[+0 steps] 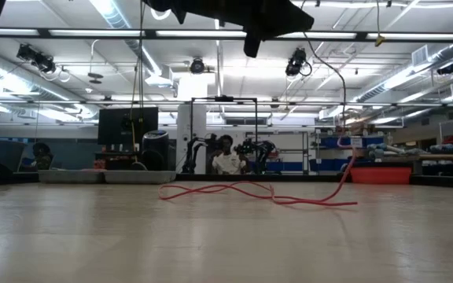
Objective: Coil cords
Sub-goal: Coil the red wire on the black spool
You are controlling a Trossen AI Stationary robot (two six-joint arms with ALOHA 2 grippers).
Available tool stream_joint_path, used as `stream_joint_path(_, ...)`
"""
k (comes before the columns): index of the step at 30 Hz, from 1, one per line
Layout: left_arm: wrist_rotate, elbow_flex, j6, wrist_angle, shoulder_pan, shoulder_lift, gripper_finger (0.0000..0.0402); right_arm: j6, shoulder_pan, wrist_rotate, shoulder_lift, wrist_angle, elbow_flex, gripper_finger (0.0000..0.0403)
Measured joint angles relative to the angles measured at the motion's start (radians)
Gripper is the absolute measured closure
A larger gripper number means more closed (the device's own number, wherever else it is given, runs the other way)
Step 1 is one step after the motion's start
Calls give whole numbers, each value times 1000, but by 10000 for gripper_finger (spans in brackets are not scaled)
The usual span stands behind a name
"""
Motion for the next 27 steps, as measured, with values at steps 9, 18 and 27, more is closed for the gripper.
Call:
stream_joint_path(9,-6,0,54,-75,3,-12,399,-3,11,23,-11,-23,0,403)
stream_joint_path(18,-215,1,216,-235,22,-106,400,-8,84,76,-13,-57,0,403)
stream_joint_path(27,-279,1,295,-278,0,-184,401,47,69,119,-9,-237,1,403)
